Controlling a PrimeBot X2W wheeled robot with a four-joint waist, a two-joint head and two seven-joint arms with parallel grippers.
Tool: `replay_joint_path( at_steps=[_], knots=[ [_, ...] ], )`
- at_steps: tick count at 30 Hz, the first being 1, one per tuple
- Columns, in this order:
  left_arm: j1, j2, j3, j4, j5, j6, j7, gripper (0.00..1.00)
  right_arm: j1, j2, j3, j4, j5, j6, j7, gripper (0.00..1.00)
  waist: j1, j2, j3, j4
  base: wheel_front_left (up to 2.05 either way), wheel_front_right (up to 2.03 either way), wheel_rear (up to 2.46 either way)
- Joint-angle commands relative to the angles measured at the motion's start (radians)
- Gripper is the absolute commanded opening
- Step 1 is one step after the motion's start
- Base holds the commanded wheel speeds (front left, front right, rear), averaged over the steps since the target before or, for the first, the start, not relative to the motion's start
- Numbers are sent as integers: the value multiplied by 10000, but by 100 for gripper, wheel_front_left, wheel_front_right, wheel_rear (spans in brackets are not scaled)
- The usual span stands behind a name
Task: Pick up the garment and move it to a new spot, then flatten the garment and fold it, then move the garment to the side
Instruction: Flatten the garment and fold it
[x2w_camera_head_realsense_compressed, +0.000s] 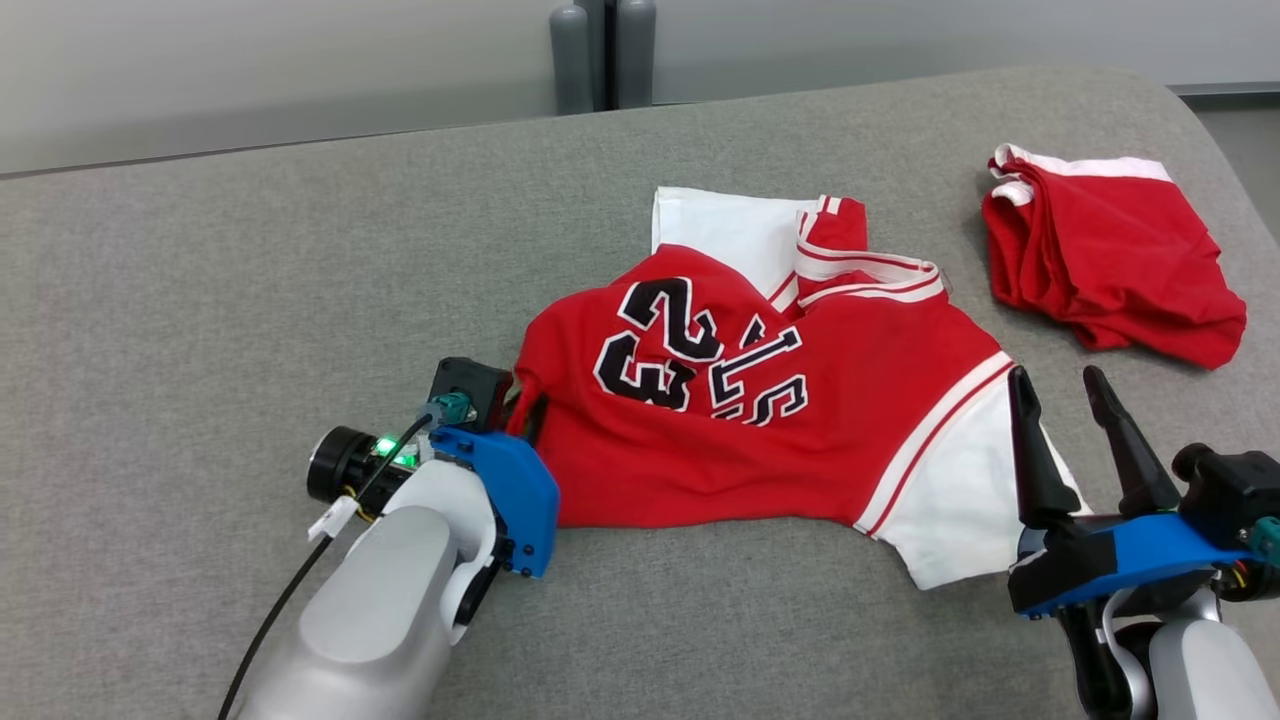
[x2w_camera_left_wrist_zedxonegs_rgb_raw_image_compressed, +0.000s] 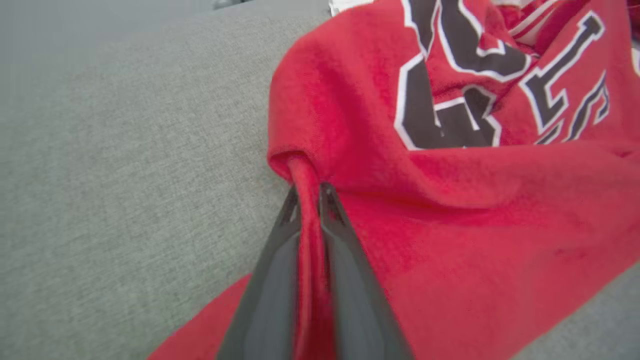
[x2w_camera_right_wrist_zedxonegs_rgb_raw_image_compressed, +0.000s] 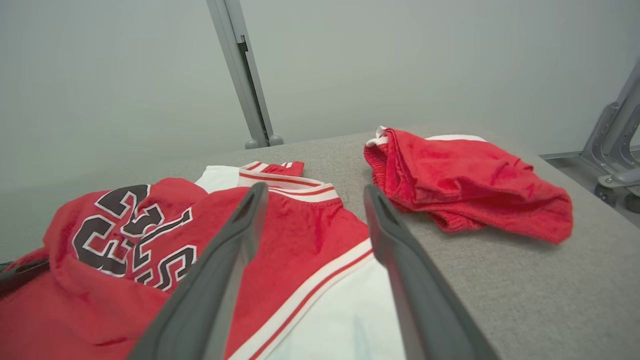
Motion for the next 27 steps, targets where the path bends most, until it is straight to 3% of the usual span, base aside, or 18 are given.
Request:
replay_joint_path(
  at_steps=[1,5,12,19,27],
  knots=[
    [-189,-24,77,-123,-44,86,-332,0,-151,-29,-51,58,61,1,-111,100,-1,-2,-70,82,0,0,0],
    [-226,-38,197,-452,-89,249,-1006,0,-105,-27,-326,67,44,1,-255,100,-1,-2,-219,350,0,0,0],
    [-672,227,229,-1160,153,525,-1211,0,-200,-27,-438,-39,14,1,-233,100,-1,-2,-151,518,0,0,0],
    [-1545,141,56,-686,234,516,-456,0,-583,-30,136,158,330,1,-359,100,-1,-2,415,-91,0,0,0],
    [-2333,-487,-356,457,346,386,-1050,0,-893,-27,425,674,473,1,-727,100,-1,-2,789,-767,0,0,0]
  ],
)
